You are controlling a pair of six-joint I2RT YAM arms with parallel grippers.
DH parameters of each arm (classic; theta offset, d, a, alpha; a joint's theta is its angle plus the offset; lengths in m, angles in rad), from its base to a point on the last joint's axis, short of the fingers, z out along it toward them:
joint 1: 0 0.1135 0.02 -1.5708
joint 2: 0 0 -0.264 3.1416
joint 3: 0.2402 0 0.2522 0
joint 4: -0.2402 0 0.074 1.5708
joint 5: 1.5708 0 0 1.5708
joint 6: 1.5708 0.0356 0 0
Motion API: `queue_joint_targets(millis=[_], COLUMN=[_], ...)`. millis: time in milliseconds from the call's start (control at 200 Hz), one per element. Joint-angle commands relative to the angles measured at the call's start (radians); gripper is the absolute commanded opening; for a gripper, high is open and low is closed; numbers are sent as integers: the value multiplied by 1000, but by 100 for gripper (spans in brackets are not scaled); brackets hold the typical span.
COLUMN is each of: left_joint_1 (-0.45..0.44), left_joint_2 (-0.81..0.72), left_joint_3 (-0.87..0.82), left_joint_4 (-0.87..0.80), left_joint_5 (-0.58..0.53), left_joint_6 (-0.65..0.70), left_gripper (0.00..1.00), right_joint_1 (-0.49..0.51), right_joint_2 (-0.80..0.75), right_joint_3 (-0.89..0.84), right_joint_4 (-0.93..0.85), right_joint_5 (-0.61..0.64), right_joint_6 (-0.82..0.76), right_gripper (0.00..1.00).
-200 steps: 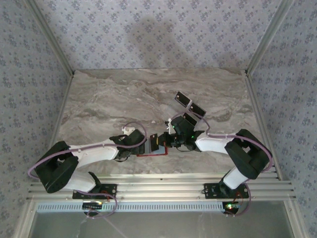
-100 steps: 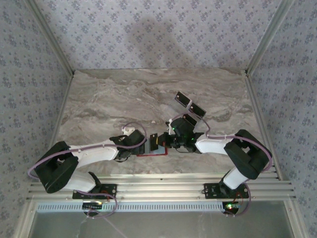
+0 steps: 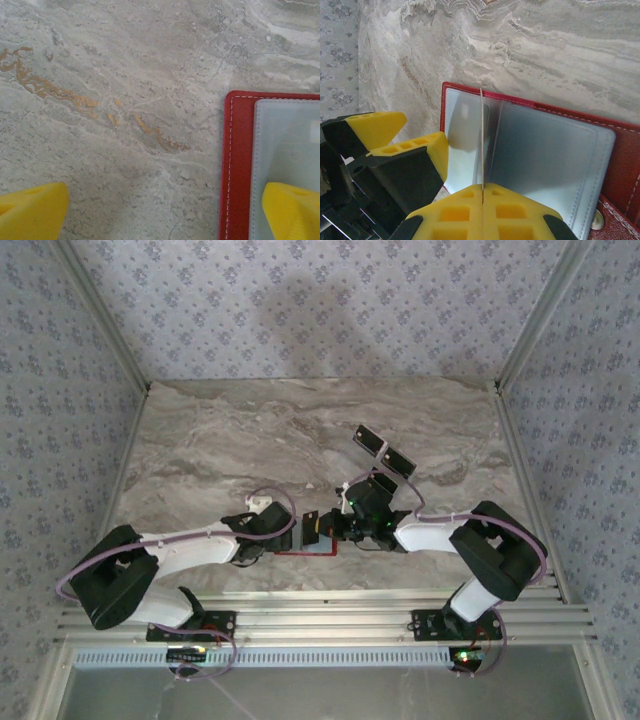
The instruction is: Put the credit cards into the card holder
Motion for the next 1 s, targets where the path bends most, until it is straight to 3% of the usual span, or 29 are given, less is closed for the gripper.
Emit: queue_joint_targets(millis=[0, 515, 994], left_joint_1=[-6, -6, -6], left_joint_2=[-1, -9, -14], left_joint_3=[-25, -33, -41], left_joint_4=[-52, -53, -52], left_joint_5=[-8, -10, -9], left_joint_6=[-3, -5, -11], left_gripper=[100, 100, 100], right_joint_1=[12, 35, 44], right_joint_2=[9, -50, -1], right_joint_3=[-12, -39, -84], right_joint_4=[18, 18, 113], right_joint_5=[20, 71, 102], right_joint_6=[21, 69, 132], right_gripper=[0, 0, 0])
